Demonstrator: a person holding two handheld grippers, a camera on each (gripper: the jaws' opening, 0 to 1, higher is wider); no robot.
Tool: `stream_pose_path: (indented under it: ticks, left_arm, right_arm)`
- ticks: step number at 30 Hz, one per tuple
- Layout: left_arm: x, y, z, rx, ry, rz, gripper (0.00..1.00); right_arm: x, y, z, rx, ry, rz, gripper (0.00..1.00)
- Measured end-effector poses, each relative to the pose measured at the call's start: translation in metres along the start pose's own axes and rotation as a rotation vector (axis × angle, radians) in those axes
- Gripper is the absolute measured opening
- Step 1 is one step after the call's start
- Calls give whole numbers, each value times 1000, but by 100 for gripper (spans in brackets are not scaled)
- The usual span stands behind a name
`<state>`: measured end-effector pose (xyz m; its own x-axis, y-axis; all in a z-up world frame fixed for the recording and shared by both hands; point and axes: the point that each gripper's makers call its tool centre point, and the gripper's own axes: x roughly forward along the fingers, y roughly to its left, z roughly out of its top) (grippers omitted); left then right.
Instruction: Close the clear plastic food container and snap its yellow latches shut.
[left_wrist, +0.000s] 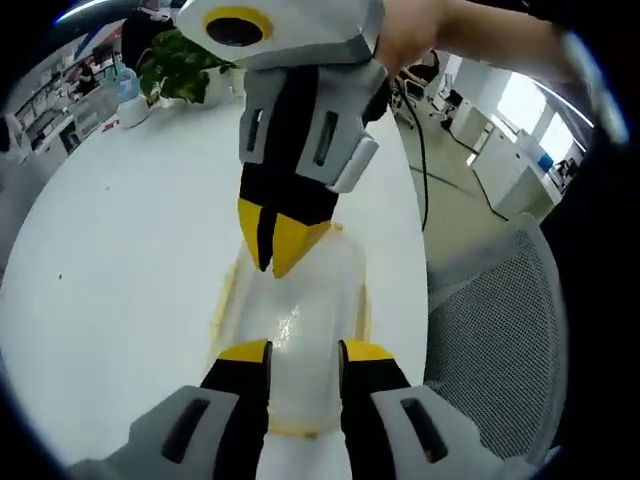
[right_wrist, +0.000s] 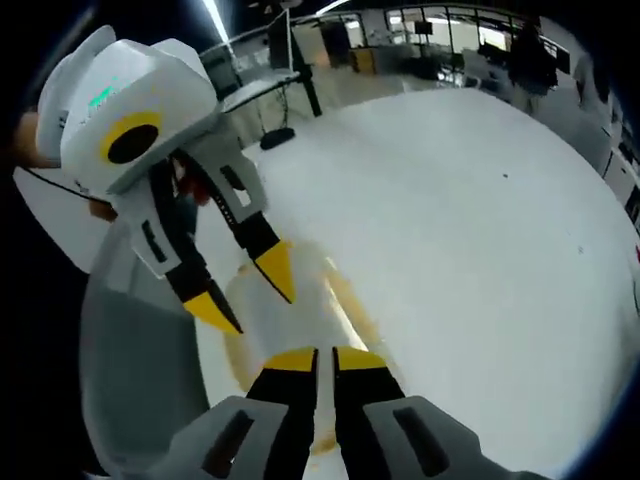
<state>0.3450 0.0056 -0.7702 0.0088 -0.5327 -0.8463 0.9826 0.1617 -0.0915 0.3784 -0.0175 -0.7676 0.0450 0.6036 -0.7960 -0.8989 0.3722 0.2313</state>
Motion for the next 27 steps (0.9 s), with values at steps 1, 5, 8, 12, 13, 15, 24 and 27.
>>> stream_pose_path:
  ticks: [1, 5, 8, 12, 13, 15, 24, 27]
  left_arm:
    - [0, 0, 1, 1, -1, -2, 25]
    - [-2, -1, 6, -19, -21, -6, 25]
    - [0, -3, 3, -3, -5, -6, 25]
    - [1, -4, 2, 2, 2, -2, 26]
    - [2, -4, 2, 3, 4, 0, 26]
    - [4, -6, 1, 18, 15, 4, 27]
    - [8, -12, -5, 31, 72, 46, 46]
    - [8, -14, -6, 77, 94, 65, 47]
  right_arm:
    - [0, 0, -1, -2, 6, -1, 3]
    - [1, -1, 0, 0, 4, -3, 3]
    - [3, -2, 2, 3, 1, 0, 3]
    - [5, -2, 4, 3, 3, -4, 4]
    - [5, -3, 5, 3, 2, -5, 5]
    - [5, -4, 6, 2, 5, -8, 6]
    - [5, -10, 12, 7, -8, -24, 10]
    - [5, -11, 13, 12, -12, -27, 12]
